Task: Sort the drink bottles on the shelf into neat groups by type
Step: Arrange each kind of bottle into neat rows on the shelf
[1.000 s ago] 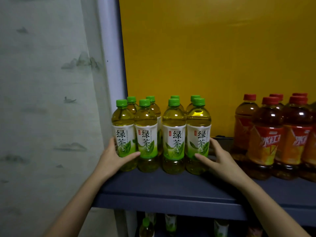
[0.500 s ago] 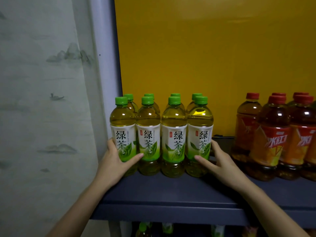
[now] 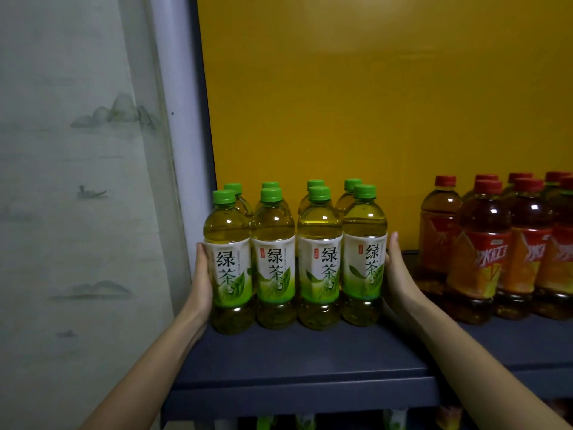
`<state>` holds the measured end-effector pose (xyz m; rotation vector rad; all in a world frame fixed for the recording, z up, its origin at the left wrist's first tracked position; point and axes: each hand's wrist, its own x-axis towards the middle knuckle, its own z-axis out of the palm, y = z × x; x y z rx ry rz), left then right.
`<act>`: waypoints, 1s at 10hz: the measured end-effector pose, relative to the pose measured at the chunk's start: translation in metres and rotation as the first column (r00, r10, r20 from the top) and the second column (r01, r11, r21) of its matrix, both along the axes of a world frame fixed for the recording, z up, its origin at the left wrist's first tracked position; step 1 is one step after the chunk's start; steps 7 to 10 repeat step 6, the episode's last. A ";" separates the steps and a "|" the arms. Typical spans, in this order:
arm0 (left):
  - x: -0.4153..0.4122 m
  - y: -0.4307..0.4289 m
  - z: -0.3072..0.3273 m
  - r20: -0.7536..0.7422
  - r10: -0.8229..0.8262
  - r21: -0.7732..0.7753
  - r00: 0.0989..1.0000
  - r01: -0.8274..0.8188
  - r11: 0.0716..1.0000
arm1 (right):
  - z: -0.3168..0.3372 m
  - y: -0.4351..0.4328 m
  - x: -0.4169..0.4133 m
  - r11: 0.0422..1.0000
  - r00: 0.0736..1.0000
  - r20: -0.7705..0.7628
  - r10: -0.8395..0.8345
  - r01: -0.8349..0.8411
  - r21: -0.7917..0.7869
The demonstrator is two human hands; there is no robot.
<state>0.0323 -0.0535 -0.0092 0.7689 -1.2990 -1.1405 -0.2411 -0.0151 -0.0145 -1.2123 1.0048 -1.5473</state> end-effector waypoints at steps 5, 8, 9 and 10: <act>0.014 0.003 0.006 0.072 0.068 -0.044 0.995 -0.065 0.997 | -0.002 0.012 -0.003 0.993 0.989 -0.086 -0.117 0.119 0.013; 0.036 0.007 0.017 0.228 0.310 -0.333 0.923 -0.225 0.916 | -0.001 0.027 -0.014 0.965 0.952 -0.165 -0.258 0.261 -0.005; 0.036 0.007 0.017 0.228 0.310 -0.333 0.923 -0.225 0.916 | -0.001 0.027 -0.014 0.965 0.952 -0.165 -0.258 0.261 -0.005; 0.036 0.007 0.017 0.228 0.310 -0.333 0.923 -0.225 0.916 | -0.001 0.027 -0.014 0.965 0.952 -0.165 -0.258 0.261 -0.005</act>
